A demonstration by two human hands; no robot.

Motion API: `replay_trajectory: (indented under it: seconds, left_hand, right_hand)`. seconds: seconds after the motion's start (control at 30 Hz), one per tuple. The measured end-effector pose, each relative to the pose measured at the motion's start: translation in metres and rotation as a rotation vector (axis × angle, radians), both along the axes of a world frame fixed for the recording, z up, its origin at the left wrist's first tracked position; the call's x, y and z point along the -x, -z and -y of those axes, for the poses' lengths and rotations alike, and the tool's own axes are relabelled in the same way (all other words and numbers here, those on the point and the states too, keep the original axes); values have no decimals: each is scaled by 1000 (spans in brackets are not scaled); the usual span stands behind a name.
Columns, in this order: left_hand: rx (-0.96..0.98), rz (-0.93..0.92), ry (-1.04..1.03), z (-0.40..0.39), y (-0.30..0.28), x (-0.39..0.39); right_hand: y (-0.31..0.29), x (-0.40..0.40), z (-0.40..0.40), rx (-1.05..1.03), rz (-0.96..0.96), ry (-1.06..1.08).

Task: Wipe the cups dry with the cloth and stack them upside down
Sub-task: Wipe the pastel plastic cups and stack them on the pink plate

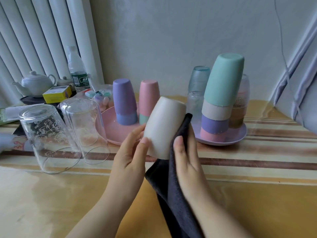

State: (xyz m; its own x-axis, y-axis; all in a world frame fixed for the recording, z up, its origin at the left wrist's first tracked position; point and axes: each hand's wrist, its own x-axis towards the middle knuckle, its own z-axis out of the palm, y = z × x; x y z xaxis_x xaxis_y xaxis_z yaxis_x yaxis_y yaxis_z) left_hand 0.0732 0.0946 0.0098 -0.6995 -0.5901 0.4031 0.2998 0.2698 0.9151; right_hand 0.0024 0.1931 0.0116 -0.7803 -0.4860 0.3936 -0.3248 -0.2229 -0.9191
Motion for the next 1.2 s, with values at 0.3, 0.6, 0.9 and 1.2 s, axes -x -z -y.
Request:
replay_trajectory:
  seconds: [0.3,0.6,0.9,1.2]
  left_hand:
    - [-86,178,130,7,2,2]
    - [-125,207,454,2,-5,-7]
    - [-89,123,130,9,7,4]
    - [123,163,33,-7,13,6]
  right_hand:
    - [4,-8,5,-26,-47,-20]
    - [0,18,-11,260,537,-302]
    - [-1,19,-11,225,417,-191]
    - [5,4,-4,-22,28,38]
